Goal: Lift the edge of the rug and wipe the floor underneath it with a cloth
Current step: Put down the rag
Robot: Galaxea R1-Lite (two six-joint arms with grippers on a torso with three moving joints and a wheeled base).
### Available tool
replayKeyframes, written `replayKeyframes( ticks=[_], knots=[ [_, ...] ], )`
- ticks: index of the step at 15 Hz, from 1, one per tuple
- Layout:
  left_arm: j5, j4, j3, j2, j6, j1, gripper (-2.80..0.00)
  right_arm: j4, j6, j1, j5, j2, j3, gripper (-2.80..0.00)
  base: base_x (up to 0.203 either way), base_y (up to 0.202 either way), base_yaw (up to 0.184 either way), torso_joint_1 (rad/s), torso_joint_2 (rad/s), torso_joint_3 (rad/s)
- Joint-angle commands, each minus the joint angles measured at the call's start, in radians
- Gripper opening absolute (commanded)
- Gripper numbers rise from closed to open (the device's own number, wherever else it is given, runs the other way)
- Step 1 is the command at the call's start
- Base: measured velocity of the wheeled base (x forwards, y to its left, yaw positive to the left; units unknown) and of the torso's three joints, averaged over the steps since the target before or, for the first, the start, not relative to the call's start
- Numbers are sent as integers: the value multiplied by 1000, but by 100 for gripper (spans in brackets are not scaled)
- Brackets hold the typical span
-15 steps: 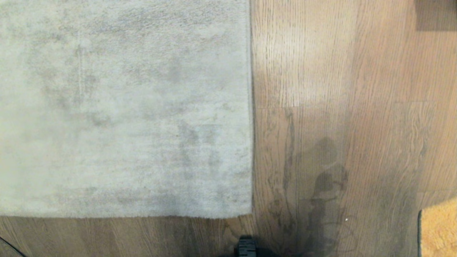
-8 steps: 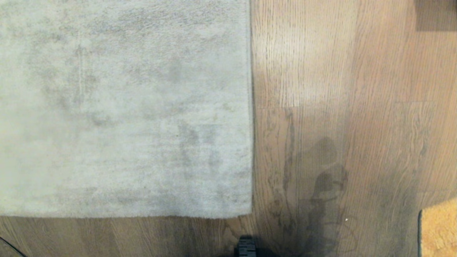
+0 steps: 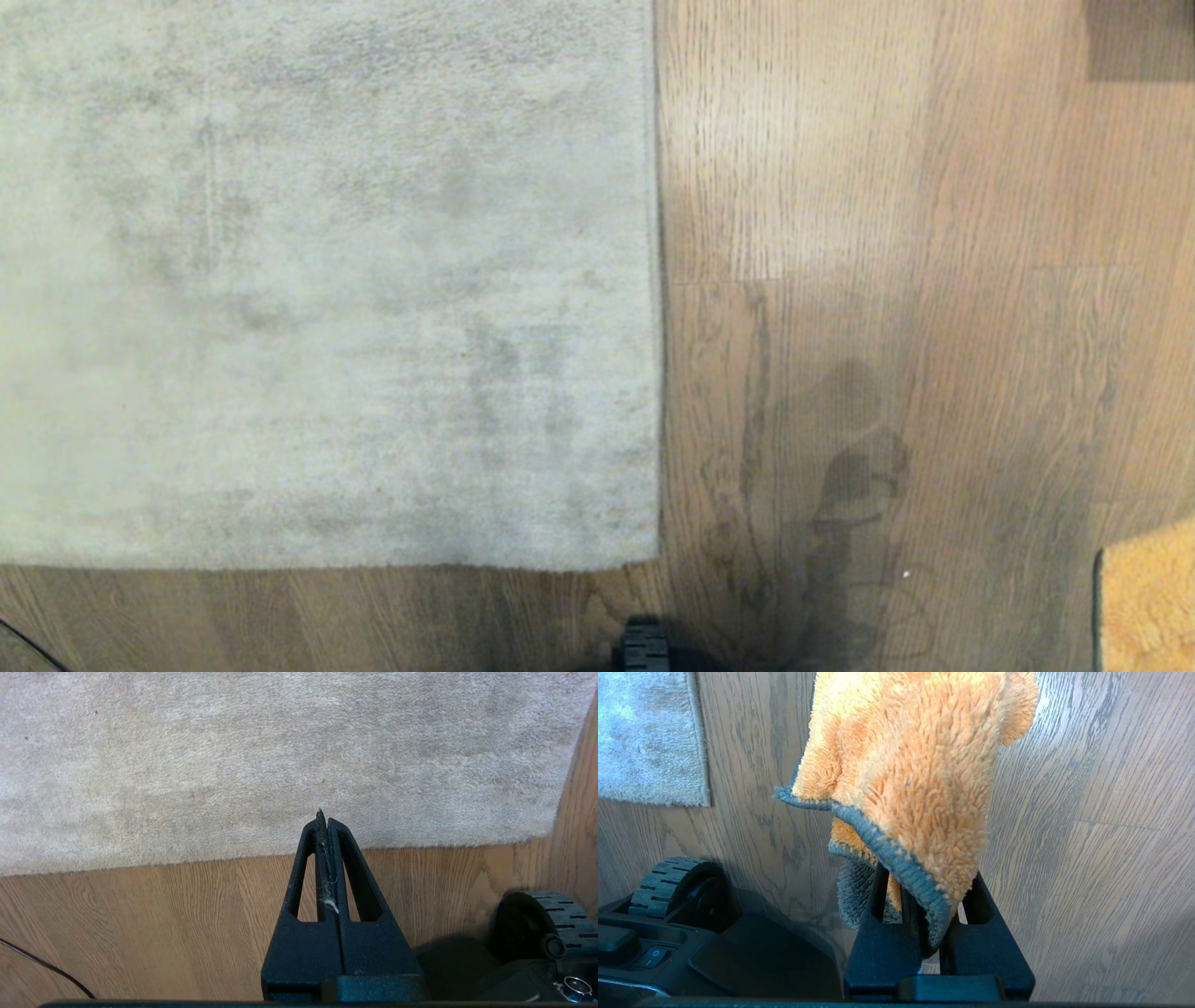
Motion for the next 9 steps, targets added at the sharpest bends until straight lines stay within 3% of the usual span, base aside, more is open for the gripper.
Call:
replayKeyframes(
  ticks=[1,9],
  knots=[
    [0,1,0,0,2,0,-280,0,-1,0,1,1,0,-280,0,0,0,0,0,0],
    [0,-1,0,0,1,0,-280,0,-1,0,1,1,0,-280,0,0,0,0,0,0]
  ],
)
